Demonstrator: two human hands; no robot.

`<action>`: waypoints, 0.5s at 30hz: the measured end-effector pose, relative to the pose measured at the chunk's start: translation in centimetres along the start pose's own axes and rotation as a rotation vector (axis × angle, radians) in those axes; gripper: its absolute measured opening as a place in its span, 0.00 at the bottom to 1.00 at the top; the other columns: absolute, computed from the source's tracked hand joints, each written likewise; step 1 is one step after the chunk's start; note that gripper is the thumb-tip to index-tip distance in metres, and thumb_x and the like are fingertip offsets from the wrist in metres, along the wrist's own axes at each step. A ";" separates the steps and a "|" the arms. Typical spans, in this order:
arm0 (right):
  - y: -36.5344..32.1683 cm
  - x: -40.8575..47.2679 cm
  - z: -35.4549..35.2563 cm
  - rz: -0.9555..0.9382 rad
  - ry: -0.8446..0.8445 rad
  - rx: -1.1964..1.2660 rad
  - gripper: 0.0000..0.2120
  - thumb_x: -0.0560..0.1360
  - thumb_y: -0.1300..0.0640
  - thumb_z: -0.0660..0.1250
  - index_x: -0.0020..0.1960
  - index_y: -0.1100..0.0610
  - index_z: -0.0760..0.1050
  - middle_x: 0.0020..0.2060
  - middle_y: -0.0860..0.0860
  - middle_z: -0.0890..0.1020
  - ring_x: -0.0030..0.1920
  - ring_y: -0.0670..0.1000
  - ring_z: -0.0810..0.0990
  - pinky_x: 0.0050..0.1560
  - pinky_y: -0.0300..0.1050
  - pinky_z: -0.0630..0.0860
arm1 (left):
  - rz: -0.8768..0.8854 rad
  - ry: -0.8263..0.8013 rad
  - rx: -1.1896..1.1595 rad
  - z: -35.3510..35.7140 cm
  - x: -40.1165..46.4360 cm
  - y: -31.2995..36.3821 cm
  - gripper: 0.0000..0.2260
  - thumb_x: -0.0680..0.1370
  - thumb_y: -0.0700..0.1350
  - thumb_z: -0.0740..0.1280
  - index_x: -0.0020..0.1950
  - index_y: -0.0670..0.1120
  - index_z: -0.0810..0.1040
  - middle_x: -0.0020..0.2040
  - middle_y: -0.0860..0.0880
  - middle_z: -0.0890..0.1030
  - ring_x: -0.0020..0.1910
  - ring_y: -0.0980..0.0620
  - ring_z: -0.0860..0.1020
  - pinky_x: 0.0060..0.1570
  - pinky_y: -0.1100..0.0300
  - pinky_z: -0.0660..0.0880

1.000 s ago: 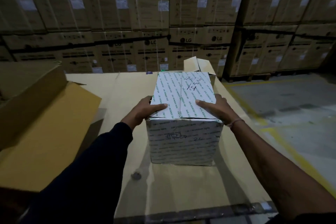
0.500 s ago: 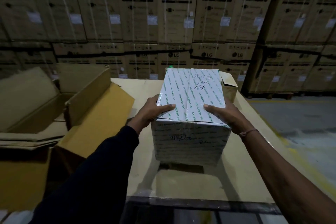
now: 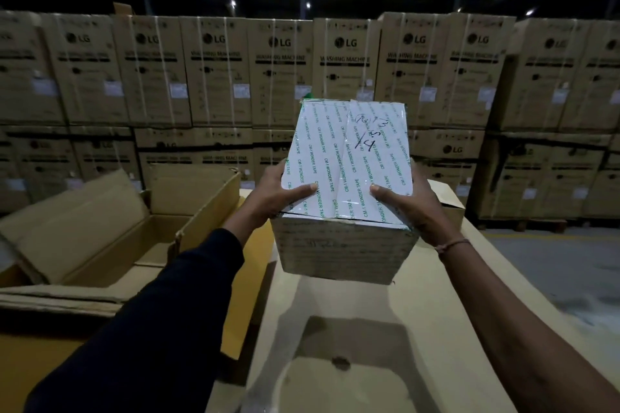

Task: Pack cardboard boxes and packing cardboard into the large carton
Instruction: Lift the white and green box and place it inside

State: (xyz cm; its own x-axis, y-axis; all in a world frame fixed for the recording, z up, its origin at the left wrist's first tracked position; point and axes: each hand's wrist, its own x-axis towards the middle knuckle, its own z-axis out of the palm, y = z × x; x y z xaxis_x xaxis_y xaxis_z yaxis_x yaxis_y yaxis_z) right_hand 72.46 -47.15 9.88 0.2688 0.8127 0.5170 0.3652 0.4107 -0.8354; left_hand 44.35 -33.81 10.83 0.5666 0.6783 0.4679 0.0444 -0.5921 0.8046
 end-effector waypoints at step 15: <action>-1.1 14.1 10.6 -0.303 0.223 -0.317 0.53 0.71 0.42 0.81 0.85 0.51 0.53 0.82 0.49 0.62 0.81 0.50 0.61 0.80 0.59 0.62 | 0.148 0.157 0.118 -12.5 10.5 -3.6 0.33 0.77 0.47 0.78 0.77 0.60 0.66 0.69 0.66 0.77 0.67 0.64 0.76 0.62 0.65 0.77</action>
State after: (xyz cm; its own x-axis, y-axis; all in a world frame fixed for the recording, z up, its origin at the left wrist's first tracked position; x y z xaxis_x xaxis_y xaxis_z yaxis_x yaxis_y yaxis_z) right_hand 66.40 -31.78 16.17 0.2804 0.5532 0.7845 0.7008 0.4405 -0.5611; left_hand 39.86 -19.18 17.41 0.4396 0.6342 0.6360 0.0714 -0.7305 0.6791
